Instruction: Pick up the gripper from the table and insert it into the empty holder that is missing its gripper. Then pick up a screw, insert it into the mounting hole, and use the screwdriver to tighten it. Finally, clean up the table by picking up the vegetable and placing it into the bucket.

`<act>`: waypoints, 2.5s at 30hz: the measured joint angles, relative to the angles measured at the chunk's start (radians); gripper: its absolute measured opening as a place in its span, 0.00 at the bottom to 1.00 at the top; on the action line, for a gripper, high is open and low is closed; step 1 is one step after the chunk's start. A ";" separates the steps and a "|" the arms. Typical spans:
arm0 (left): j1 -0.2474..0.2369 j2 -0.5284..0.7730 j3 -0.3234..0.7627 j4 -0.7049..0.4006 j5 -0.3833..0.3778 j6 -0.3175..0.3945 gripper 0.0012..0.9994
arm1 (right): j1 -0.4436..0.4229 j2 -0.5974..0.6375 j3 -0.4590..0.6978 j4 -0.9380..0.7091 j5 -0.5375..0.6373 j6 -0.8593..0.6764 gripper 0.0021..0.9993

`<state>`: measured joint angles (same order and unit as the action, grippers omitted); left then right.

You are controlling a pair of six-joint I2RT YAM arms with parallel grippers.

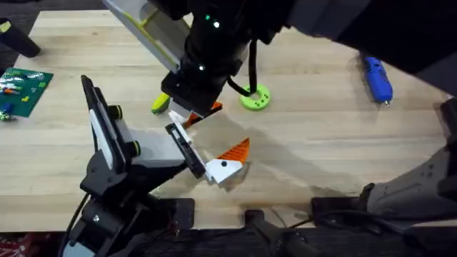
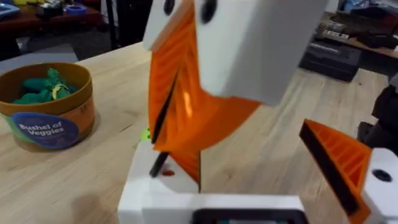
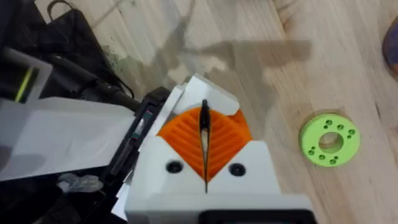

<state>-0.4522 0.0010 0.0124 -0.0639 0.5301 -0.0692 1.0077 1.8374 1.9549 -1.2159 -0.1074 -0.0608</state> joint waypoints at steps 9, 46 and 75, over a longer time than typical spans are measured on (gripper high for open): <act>0.000 0.000 0.000 0.000 0.000 0.000 0.98 | 0.000 -0.003 0.000 -0.004 0.006 0.000 0.01; 0.000 0.000 0.000 0.000 0.000 0.000 0.98 | 0.000 -0.044 0.000 -0.027 0.006 0.000 0.01; 0.000 0.000 0.000 0.000 0.000 0.000 0.98 | 0.000 -0.008 0.000 -0.028 0.007 0.000 0.01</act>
<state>-0.4522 0.0010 0.0124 -0.0639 0.5301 -0.0689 1.0077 1.8297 1.9549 -1.2438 -0.1009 -0.0608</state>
